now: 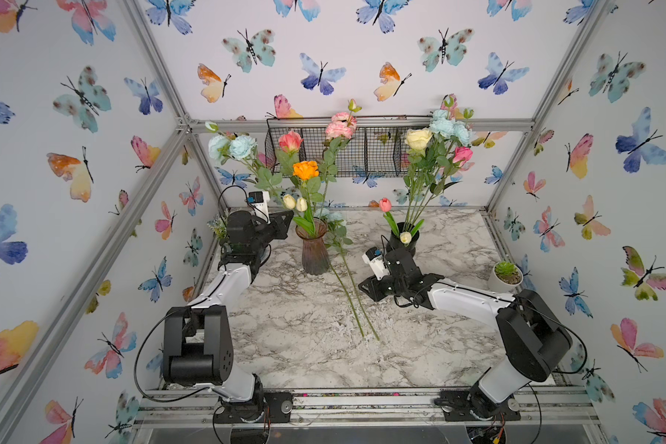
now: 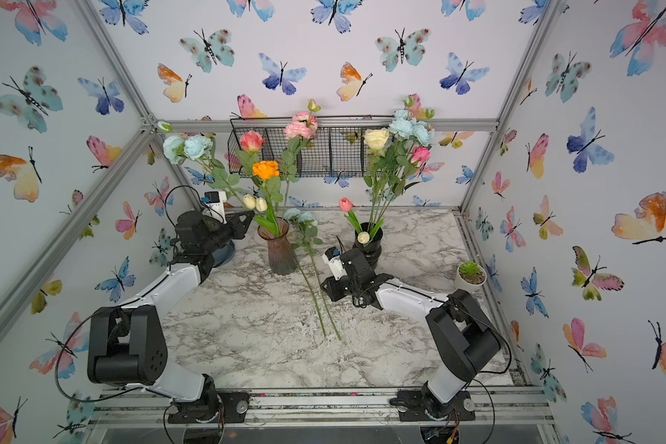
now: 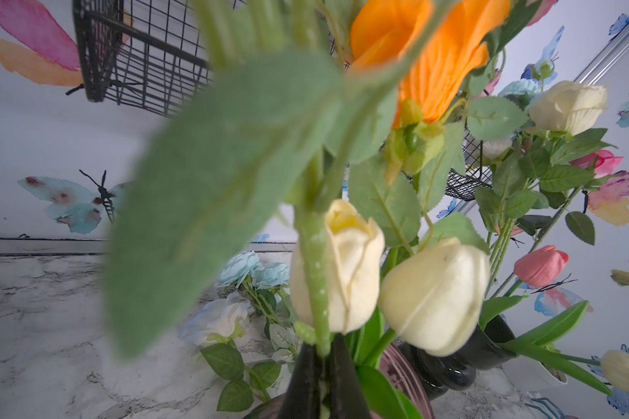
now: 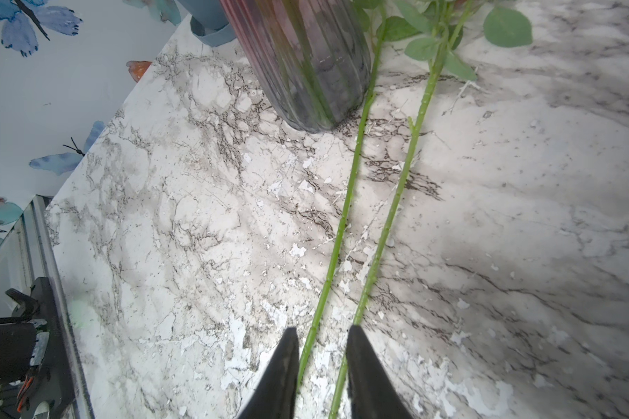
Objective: Pick out blue flowers from the vase
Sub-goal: Pick up the flower from the vase.
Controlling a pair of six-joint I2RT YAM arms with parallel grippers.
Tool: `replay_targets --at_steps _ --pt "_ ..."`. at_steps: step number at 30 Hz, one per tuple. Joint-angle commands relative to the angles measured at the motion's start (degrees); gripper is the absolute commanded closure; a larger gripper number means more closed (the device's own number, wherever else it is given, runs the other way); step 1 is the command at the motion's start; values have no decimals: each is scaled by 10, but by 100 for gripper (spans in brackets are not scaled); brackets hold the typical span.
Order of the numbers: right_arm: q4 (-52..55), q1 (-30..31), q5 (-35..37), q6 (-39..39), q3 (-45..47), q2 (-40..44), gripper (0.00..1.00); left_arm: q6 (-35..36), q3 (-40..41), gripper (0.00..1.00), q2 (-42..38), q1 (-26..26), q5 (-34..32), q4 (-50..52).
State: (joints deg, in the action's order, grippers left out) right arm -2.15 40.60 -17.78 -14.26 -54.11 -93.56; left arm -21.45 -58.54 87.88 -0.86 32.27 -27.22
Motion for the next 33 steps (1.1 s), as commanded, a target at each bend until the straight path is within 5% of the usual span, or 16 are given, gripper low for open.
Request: replay_targets --at_steps 1,33 --pt "1 4 -2 11 -19 -8 74 3 -2 95 -22 2 11 -15" --pt "76 10 34 65 -69 100 74 8 -54 97 -229 0 -11 90"
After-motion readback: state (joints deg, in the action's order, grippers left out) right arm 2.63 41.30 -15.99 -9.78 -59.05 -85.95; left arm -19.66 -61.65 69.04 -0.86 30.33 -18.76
